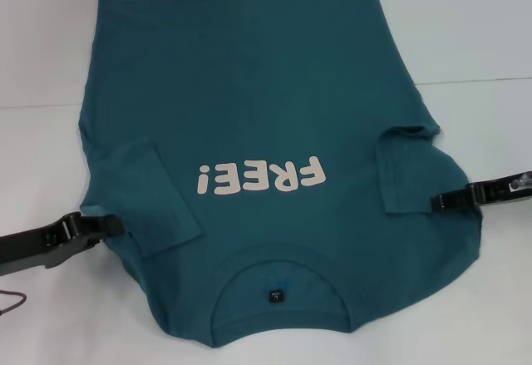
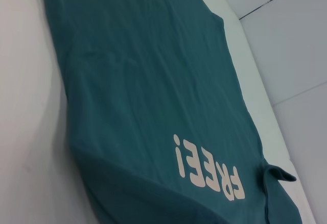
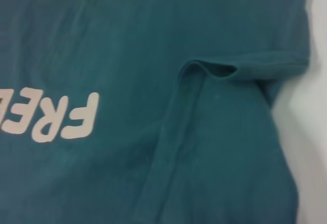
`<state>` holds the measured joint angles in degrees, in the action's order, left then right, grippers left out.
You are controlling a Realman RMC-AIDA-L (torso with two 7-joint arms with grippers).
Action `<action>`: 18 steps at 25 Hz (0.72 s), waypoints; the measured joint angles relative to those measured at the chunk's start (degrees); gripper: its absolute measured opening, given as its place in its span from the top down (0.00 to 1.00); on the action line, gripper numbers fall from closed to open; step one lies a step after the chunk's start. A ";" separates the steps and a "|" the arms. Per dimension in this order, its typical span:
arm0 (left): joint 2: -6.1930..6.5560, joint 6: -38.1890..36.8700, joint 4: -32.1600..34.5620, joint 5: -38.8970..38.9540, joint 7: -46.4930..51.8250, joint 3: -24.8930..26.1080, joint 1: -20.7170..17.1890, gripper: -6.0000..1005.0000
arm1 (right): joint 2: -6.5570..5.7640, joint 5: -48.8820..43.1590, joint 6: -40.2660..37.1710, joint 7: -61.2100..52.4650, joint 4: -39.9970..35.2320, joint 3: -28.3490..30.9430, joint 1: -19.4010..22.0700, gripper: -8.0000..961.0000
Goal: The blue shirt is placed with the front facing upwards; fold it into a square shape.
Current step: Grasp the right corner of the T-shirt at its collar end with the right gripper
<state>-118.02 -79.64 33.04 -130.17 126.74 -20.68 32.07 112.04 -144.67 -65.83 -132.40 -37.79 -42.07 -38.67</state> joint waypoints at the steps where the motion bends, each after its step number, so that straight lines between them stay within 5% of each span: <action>1: -0.01 0.01 0.00 0.00 0.00 0.01 -0.03 0.95 | 0.15 0.00 -0.18 0.05 0.00 -0.01 -0.20 0.17; 10: -0.02 0.10 0.00 0.09 0.00 0.03 -0.08 0.95 | 0.57 1.09 -2.70 0.33 -0.35 0.40 -1.15 0.17; 18: -0.10 0.10 -0.13 0.09 0.00 0.11 -0.11 0.95 | -0.66 7.63 -5.80 3.31 -0.36 0.59 -0.58 0.17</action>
<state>-118.12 -79.53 32.92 -130.07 126.74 -20.57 31.96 111.38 -137.04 -71.63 -129.09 -38.15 -41.48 -39.24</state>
